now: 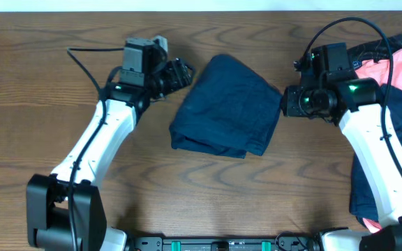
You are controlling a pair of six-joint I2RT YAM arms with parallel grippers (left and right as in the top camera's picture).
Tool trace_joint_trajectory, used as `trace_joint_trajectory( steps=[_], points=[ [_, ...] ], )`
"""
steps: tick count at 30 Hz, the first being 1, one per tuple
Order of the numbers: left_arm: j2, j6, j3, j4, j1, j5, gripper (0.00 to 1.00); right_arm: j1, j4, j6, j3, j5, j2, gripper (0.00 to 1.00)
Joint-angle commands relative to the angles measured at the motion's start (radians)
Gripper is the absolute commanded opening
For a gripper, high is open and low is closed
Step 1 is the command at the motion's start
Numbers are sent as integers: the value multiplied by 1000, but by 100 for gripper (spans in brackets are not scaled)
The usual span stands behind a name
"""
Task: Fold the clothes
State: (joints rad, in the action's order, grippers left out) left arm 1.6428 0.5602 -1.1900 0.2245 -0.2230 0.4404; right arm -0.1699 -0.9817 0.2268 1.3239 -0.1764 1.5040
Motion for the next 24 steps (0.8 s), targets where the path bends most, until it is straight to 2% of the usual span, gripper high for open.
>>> trace_joint_trajectory(
  steps=[1,8,16,21,23,24],
  points=[
    [78,-82,-23,5,11,-76,73,-31,-13,-26,-4,-60,20,39],
    [233,-119,-23,4,10,-66,82,-63,-18,-26,-5,-60,26,40],
    [351,-122,-23,3,-9,85,81,-63,-25,-25,-6,-60,26,40],
    [367,-171,-22,3,-49,133,54,-63,-25,-25,-6,-60,26,40],
    [367,-187,-22,3,-61,133,30,-63,-25,-25,-6,-60,26,40],
    [367,-187,-22,4,-65,133,15,-63,-25,-25,-6,-60,26,40]
  ],
)
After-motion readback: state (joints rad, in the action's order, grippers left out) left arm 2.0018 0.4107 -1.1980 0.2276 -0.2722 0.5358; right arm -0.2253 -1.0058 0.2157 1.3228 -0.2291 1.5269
